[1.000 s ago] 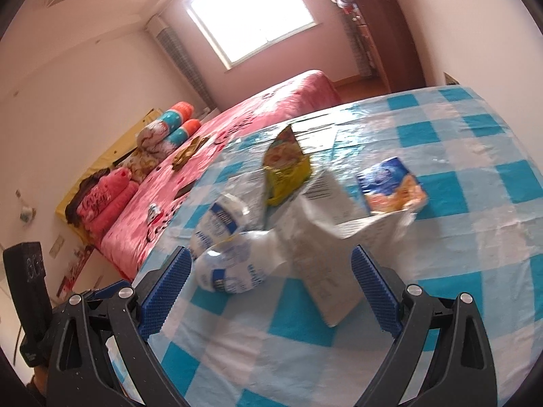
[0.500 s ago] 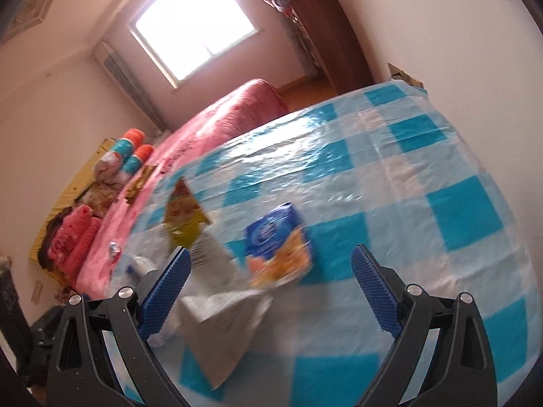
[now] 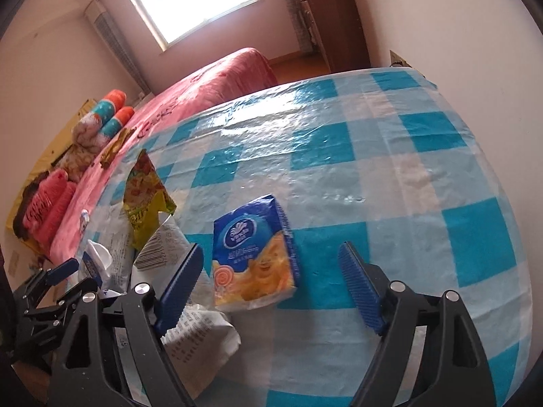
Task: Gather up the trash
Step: 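Grasp the white MAGICDAY milk bag with the left tool while the right tool grasps the Vinda tissue pack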
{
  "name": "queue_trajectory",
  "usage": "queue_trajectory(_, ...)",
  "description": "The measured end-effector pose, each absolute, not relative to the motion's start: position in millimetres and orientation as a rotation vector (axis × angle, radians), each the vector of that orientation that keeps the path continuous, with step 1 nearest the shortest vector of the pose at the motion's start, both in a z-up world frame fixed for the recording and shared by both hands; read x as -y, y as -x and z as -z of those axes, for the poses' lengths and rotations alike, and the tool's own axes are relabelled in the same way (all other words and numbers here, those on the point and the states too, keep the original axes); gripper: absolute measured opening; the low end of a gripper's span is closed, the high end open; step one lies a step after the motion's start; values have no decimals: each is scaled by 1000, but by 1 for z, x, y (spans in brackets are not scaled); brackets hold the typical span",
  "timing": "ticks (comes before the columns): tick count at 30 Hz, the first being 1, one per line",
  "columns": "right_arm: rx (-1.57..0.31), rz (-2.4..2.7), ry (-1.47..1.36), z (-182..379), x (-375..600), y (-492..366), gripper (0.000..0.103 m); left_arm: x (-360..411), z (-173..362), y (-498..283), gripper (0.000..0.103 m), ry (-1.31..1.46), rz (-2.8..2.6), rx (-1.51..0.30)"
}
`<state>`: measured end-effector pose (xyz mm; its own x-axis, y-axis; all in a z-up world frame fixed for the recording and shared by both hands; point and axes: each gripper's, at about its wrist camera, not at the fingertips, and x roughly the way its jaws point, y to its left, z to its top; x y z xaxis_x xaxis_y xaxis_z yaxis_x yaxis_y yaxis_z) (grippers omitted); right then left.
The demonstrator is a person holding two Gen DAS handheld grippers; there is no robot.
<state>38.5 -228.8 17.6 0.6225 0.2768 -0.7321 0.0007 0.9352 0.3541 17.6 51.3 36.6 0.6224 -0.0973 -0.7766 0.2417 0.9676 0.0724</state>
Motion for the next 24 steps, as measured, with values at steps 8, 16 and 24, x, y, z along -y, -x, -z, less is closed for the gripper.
queue_trajectory(8, -886, -142, -222, -16, 212, -44, 80, -48, -27, -21, 78, -187, 229, -905)
queue_trajectory(16, -899, -118, -132, -14, 200, -47, 79, -52, -20, -23, 78, -178, 218, -914)
queue_trajectory(24, -911, -127, -56, -14, 193, -47, 74, -52, -21, -23, 67, -179, 211, -898)
